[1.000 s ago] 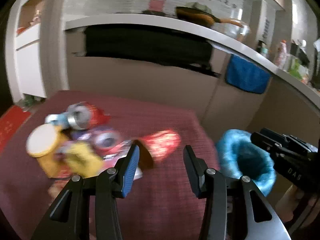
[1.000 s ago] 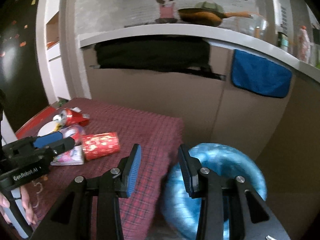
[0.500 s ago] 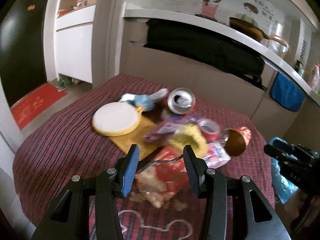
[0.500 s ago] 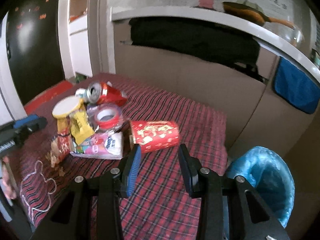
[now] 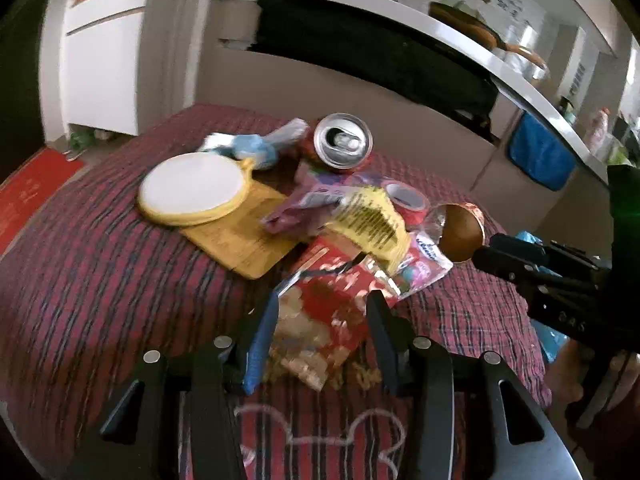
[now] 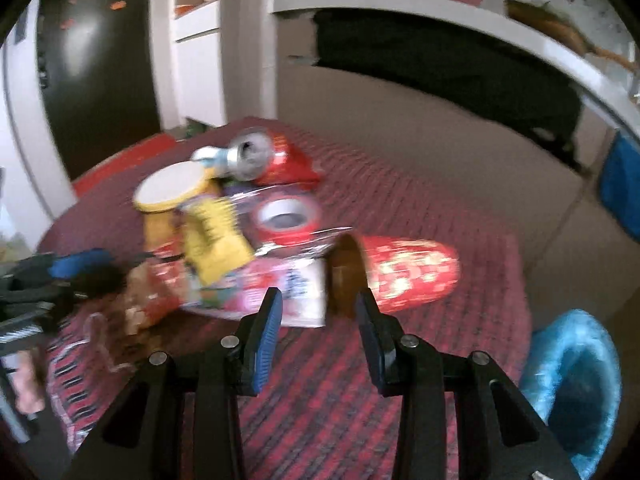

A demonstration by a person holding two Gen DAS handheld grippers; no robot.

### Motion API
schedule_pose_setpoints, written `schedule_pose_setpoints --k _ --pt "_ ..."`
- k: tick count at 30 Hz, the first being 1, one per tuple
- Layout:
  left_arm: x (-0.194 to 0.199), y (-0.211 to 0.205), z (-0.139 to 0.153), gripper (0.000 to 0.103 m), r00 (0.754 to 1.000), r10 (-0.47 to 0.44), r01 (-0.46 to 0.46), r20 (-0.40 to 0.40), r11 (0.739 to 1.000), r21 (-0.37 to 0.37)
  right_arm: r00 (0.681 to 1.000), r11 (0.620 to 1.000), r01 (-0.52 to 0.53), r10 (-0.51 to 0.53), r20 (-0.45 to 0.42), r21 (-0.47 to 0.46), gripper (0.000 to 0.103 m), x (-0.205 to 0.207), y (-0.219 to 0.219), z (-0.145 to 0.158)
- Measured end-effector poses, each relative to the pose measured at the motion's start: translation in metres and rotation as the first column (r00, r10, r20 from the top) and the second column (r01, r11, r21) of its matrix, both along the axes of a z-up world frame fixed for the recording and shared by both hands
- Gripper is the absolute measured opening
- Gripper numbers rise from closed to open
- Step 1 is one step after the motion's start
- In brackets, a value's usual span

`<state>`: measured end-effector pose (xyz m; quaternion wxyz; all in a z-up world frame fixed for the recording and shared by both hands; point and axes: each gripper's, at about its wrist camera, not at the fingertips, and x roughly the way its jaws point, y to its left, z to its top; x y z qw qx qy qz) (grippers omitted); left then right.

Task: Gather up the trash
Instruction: 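Grasp the red-and-gold snack bag with left tool while right tool grasps red cup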

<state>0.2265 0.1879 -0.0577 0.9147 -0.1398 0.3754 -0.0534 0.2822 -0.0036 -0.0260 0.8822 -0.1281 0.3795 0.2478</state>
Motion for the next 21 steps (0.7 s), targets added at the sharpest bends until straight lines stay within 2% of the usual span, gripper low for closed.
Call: schedule_pose_setpoints --k 2,6,8,11,13,15,18,21 --pt "0.013 0.0 -0.003 0.047 1.0 -0.024 0.024 -0.015 1.0 -0.006 1.0 1.0 0.001 -0.001 0.003 0.004 0.036 0.0 -0.001 0.001" --pt "0.04 0.001 -0.017 0.047 0.992 -0.077 0.075 -0.096 0.997 -0.028 1.0 1.0 0.011 -0.011 0.007 0.015 0.036 -0.001 -0.01 0.004" --pt "0.048 0.002 -0.025 0.047 0.987 -0.086 0.078 -0.139 0.995 -0.064 1.0 1.0 0.024 -0.024 0.013 0.017 0.036 0.0 -0.015 0.005" --pt "0.051 0.007 -0.03 0.045 0.985 -0.069 0.05 -0.158 0.992 -0.12 0.998 0.998 0.054 -0.054 0.03 0.013 0.036 0.004 -0.025 0.008" --pt "0.049 0.008 -0.03 0.034 0.986 -0.045 0.027 -0.16 0.994 -0.108 0.997 0.997 0.072 -0.072 0.039 0.008 0.036 0.006 -0.03 0.009" --pt "0.045 0.009 -0.03 0.009 0.986 -0.007 -0.006 -0.164 0.997 -0.079 0.995 0.996 0.084 -0.084 0.05 -0.003 0.036 0.009 -0.033 0.009" --pt "0.039 0.008 -0.03 0.005 0.988 0.018 -0.025 -0.156 0.999 -0.045 0.994 0.996 0.088 -0.086 0.06 -0.017 0.036 0.016 -0.027 0.007" --pt "0.028 0.004 -0.023 0.004 0.991 0.021 -0.025 -0.13 0.999 -0.029 0.993 0.994 0.092 -0.087 0.077 -0.056 0.036 0.026 -0.015 -0.002"
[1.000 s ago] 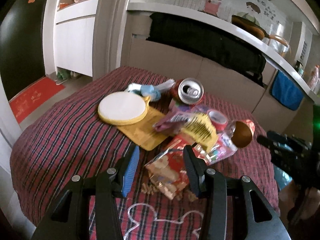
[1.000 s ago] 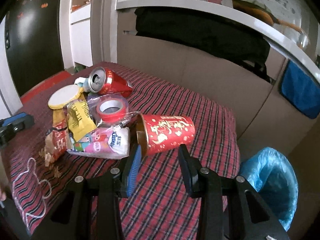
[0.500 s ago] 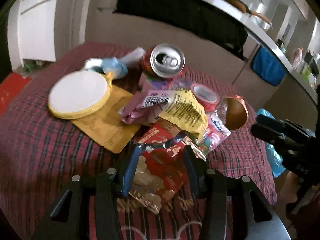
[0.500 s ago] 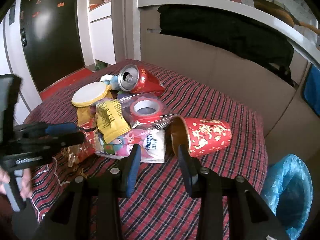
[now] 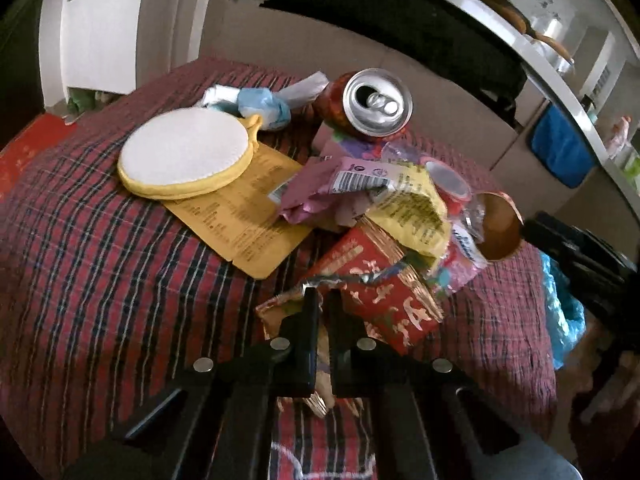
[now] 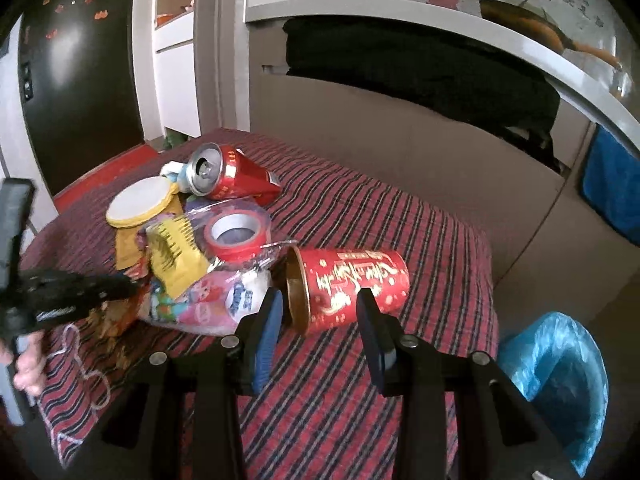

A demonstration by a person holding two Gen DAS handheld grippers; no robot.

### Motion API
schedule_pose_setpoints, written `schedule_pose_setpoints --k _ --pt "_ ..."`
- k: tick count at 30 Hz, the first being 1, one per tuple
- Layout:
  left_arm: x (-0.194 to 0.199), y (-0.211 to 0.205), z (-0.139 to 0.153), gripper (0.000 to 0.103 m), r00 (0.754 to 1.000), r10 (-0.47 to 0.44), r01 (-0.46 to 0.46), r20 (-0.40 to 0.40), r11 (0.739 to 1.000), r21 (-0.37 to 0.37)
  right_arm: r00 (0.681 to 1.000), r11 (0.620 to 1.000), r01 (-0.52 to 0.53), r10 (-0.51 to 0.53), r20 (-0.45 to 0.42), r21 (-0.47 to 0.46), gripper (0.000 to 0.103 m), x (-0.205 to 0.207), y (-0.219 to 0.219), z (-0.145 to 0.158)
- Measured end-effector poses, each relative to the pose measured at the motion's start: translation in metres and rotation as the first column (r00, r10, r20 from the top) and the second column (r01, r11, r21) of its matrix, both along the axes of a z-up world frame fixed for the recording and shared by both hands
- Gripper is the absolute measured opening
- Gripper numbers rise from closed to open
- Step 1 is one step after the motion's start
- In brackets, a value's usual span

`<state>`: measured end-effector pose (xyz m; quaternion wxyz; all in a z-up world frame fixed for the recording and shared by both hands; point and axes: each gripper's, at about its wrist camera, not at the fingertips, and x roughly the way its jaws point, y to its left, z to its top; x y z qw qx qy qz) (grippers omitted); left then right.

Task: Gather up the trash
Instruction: 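Grasp the red-and-gold snack bag with left tool while right tool grasps red cup, then carry snack bag and red cup over the bin and release both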

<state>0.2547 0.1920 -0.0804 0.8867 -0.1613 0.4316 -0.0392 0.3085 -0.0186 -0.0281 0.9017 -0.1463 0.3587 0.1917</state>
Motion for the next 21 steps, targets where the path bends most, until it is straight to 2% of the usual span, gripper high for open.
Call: schedule_pose_setpoints --k 4,5,7,8,9,12,15,18,21 --pt "-0.011 0.0 0.012 0.007 0.999 -0.002 0.001 0.035 1.0 0.024 0.999 0.991 0.037 -0.034 0.027 -0.129 0.028 0.016 0.016 -0.018" --pt "-0.012 0.001 0.013 0.008 0.999 -0.009 0.008 0.04 1.0 0.02 0.999 0.99 0.042 -0.037 0.033 -0.137 0.029 0.018 0.015 -0.02" --pt "-0.015 0.004 0.016 0.016 0.998 -0.014 0.013 0.058 1.0 0.023 0.997 0.988 0.067 -0.059 0.058 -0.14 0.022 0.02 0.01 -0.017" --pt "-0.015 0.005 0.018 0.024 0.998 -0.008 0.006 0.068 0.999 0.037 0.995 0.987 0.079 -0.07 0.069 -0.138 0.015 0.02 0.007 -0.014" --pt "-0.018 0.008 0.018 0.031 0.997 -0.004 0.0 0.077 0.999 0.049 0.992 0.987 0.098 -0.087 0.089 -0.129 0.008 0.017 0.001 -0.006" --pt "-0.015 0.007 0.021 0.041 0.995 -0.017 0.01 0.095 0.997 0.076 0.993 0.995 0.097 -0.095 0.063 -0.037 0.002 0.01 -0.019 0.013" --pt "-0.004 0.0 0.024 0.043 0.994 -0.067 0.058 0.087 0.993 0.106 0.994 0.995 0.1 -0.1 0.046 0.009 0.002 0.001 -0.032 0.027" --pt "0.011 -0.006 0.019 0.043 0.993 -0.117 0.11 0.035 0.983 0.149 0.995 0.994 0.095 -0.095 -0.001 0.062 0.002 -0.005 -0.042 0.035" --pt "0.025 -0.001 0.01 0.043 0.992 -0.123 0.126 -0.03 0.985 0.122 0.995 0.989 0.098 -0.094 -0.044 0.114 0.002 -0.01 -0.052 0.038"
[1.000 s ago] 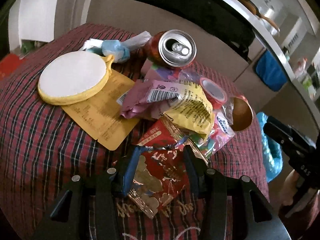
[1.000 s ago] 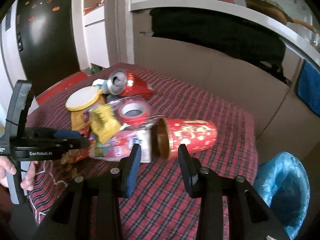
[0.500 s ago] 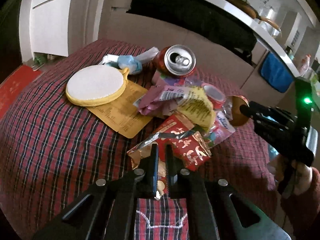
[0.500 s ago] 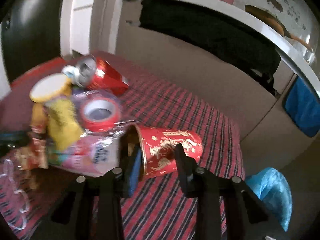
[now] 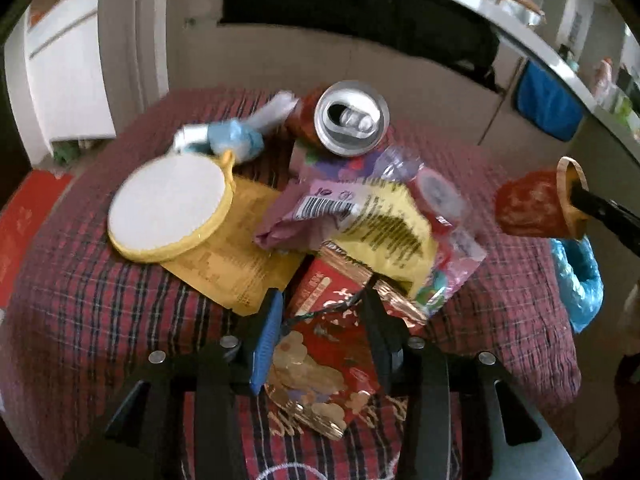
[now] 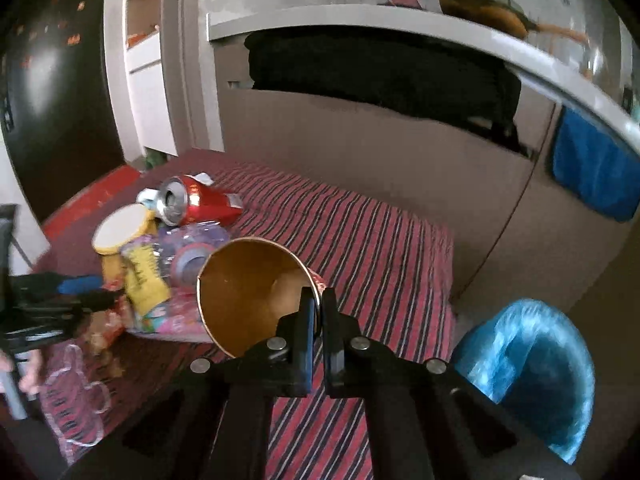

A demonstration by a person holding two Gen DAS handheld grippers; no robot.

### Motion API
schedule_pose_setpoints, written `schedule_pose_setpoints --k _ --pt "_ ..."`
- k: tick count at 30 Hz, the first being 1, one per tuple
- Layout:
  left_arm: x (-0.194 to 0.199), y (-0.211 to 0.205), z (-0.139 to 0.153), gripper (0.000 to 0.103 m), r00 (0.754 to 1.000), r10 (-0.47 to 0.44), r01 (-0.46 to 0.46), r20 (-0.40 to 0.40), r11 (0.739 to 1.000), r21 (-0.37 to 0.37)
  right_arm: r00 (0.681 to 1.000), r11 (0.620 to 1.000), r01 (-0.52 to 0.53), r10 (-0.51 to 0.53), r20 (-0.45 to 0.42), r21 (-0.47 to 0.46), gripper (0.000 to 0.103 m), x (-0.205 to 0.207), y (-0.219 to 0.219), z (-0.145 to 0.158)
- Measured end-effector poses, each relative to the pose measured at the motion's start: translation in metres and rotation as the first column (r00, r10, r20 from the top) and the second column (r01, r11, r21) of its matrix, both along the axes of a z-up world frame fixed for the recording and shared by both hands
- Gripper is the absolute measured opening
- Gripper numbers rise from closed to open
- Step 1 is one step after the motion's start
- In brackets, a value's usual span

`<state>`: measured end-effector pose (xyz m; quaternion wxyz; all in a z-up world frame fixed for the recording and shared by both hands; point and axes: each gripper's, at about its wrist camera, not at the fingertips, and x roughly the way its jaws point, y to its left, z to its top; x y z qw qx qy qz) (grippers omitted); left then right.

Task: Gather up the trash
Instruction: 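Carry snack bag and red cup over the bin and release both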

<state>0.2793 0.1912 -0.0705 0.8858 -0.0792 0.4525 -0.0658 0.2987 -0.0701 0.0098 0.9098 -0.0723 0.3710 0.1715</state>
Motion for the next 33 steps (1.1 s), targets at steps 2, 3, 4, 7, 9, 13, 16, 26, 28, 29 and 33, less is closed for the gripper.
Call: schedule_pose_setpoints --k 2,3,4,7,9,13,16,26,28,29,33 --pt "0.004 0.007 -0.006 0.043 0.999 0.015 -0.016 -0.028 1.0 -0.023 1.0 1.0 0.003 -0.002 -0.005 0.009 0.002 -0.005 -0.003 0.0" --pt "0.004 0.01 -0.009 0.043 0.999 0.024 -0.025 -0.033 0.999 -0.019 1.0 1.0 0.003 -0.003 -0.006 0.009 0.002 -0.009 -0.005 0.0" --pt "0.003 0.014 -0.011 0.043 0.999 0.034 -0.034 -0.035 0.999 -0.016 1.0 1.0 0.002 -0.002 -0.007 0.009 0.002 -0.011 -0.008 -0.001" --pt "0.001 0.021 -0.015 0.041 0.999 0.05 -0.051 -0.016 0.998 -0.026 1.0 1.0 0.001 -0.001 -0.018 0.016 0.002 -0.016 -0.013 -0.003" --pt "0.002 0.019 -0.015 0.037 0.998 0.06 -0.06 -0.013 0.998 0.003 1.0 1.0 0.0 0.001 -0.031 0.021 0.002 -0.018 -0.015 -0.007" --pt "0.002 -0.001 -0.015 0.01 1.0 0.02 -0.019 -0.016 0.996 0.09 0.999 0.999 -0.001 0.002 -0.038 0.035 0.002 -0.022 -0.015 -0.009" --pt "-0.009 -0.004 -0.01 0.002 0.999 0.043 -0.043 -0.002 0.996 0.078 0.999 0.999 -0.01 0.011 -0.033 0.046 0.002 -0.028 -0.013 -0.008" --pt "-0.071 -0.015 0.061 0.001 0.952 0.172 -0.191 0.253 0.98 0.051 0.999 0.995 -0.048 0.046 0.025 0.085 0.002 -0.045 -0.022 0.014" --pt "-0.08 -0.024 0.076 0.001 0.938 0.17 -0.196 0.301 0.979 0.055 0.998 0.994 -0.052 0.048 0.036 0.095 0.002 -0.048 -0.027 0.018" --pt "-0.085 -0.03 0.082 0.001 0.934 0.165 -0.192 0.318 0.98 0.056 0.998 0.994 -0.054 0.05 0.042 0.098 0.002 -0.049 -0.029 0.02" --pt "-0.089 -0.065 0.114 0.001 0.909 0.117 -0.152 0.4 0.987 0.055 0.996 0.992 -0.052 0.044 0.073 0.113 0.002 -0.056 -0.042 0.033"
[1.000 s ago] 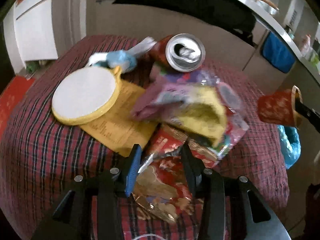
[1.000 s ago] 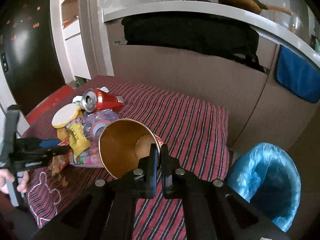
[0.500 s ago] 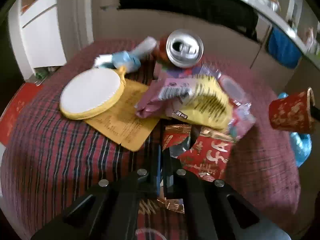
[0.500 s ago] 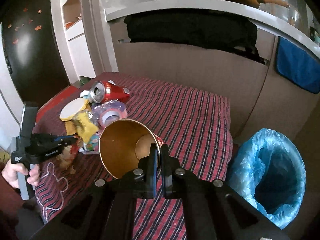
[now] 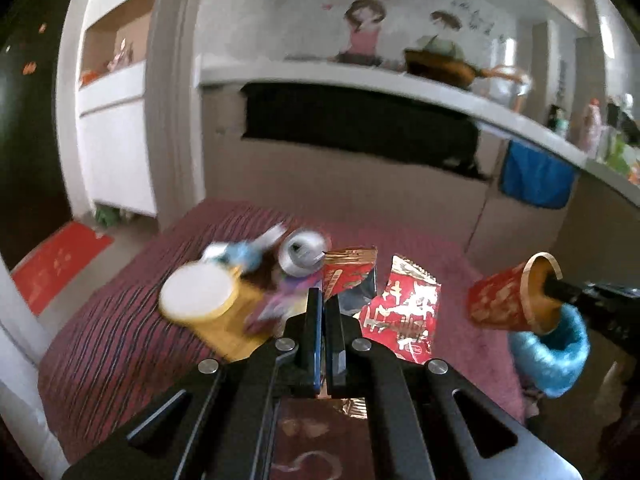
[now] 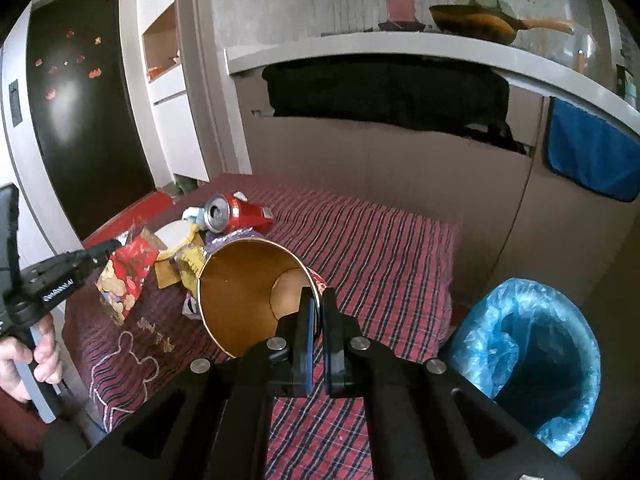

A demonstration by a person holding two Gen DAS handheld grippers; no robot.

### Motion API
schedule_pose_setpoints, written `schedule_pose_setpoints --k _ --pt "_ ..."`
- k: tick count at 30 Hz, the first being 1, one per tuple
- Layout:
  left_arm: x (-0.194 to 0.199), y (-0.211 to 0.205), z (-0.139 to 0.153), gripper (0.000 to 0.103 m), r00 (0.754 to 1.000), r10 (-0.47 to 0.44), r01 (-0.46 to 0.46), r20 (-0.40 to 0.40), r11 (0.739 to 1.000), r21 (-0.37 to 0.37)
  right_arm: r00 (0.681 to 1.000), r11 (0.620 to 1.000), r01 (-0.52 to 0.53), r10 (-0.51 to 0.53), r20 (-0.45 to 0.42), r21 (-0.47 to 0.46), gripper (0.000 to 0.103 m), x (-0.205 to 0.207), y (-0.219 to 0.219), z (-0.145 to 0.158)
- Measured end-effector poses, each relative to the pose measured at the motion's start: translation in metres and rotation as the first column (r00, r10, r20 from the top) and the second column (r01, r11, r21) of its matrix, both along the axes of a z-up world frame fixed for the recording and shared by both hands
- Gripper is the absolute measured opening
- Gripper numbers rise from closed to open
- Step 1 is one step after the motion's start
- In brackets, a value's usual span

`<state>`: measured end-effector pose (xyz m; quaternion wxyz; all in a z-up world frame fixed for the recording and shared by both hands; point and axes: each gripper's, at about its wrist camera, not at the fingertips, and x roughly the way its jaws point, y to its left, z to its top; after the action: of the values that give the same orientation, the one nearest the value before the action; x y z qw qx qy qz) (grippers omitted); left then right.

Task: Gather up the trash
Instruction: 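Carry snack bag and red cup over the bin and release both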

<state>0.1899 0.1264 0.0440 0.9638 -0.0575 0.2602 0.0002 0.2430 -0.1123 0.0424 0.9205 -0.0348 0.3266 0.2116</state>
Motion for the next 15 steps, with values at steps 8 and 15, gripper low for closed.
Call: schedule_pose_setpoints --k 8,15 --pt "0.014 -0.088 0.028 0.001 0.988 -0.124 0.123 0.092 0.992 0.015 0.994 0.997 0.071 -0.072 0.08 0.022 0.002 -0.009 -0.052 0.029" --pt "0.032 -0.168 0.028 0.001 0.965 -0.24 0.241 0.104 0.97 0.002 0.976 0.983 0.185 -0.186 0.116 0.014 0.002 -0.016 -0.115 0.04"
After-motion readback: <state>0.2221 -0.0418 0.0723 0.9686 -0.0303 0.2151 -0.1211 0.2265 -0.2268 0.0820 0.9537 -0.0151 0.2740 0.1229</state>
